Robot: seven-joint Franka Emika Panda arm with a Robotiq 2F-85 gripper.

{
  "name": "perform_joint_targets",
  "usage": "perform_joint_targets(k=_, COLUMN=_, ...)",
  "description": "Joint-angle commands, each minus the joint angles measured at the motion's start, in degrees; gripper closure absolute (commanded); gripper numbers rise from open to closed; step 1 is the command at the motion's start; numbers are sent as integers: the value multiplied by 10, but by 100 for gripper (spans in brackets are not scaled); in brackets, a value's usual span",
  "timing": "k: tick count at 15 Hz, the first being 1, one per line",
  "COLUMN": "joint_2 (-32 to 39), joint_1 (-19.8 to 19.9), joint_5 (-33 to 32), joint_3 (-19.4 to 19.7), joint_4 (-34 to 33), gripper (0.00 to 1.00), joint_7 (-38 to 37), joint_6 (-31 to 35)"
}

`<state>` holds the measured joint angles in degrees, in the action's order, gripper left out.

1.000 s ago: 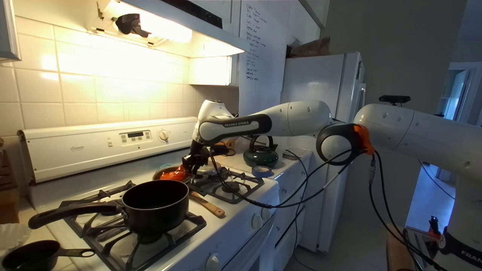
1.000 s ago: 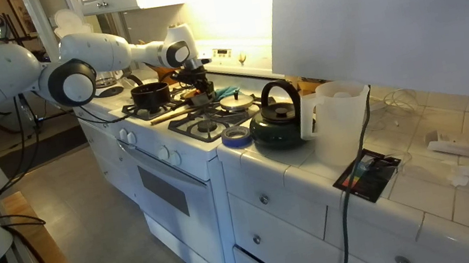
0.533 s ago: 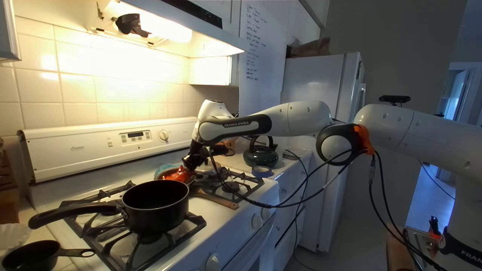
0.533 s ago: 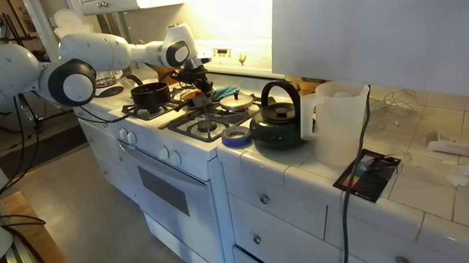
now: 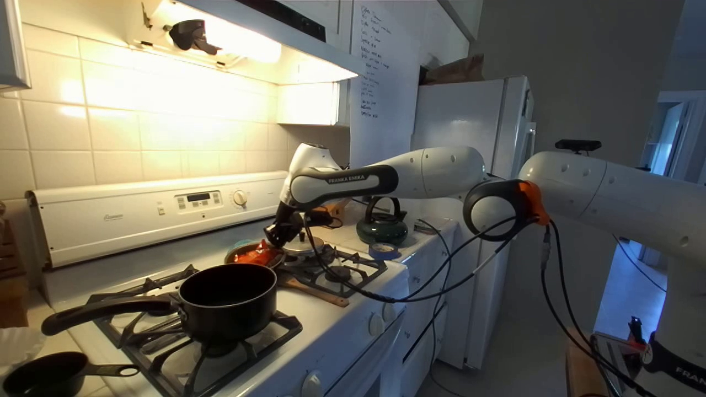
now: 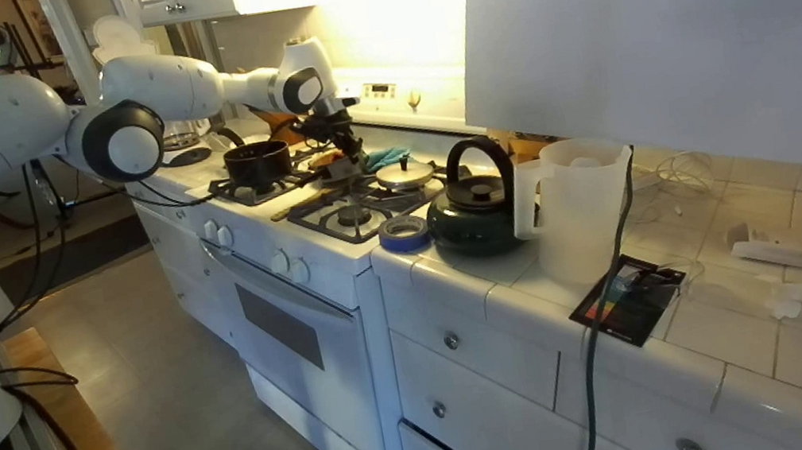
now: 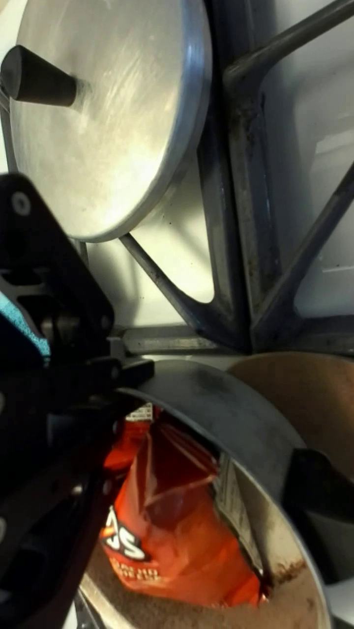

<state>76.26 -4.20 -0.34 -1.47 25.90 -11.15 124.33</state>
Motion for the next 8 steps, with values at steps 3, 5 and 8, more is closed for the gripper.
perform_joint_targets(k=3, joint_2=-27, joint_1=-1, joint_5=22, joint_3=-2, joint_4=0, gripper=98, joint_7=-68, joint_6=4)
perform_joint_targets(k=5, joint_2=-38, joint_1=-5, joint_5=18, joint_3=5, joint_4=2, gripper=98, joint_7=-104, joint_6=-7)
perform_joint_targets(k=8, joint_2=-47, joint_1=-18, joint_5=15, joint_3=15, joint_4=5, gripper=98, joint_7=-177, joint_6=-11)
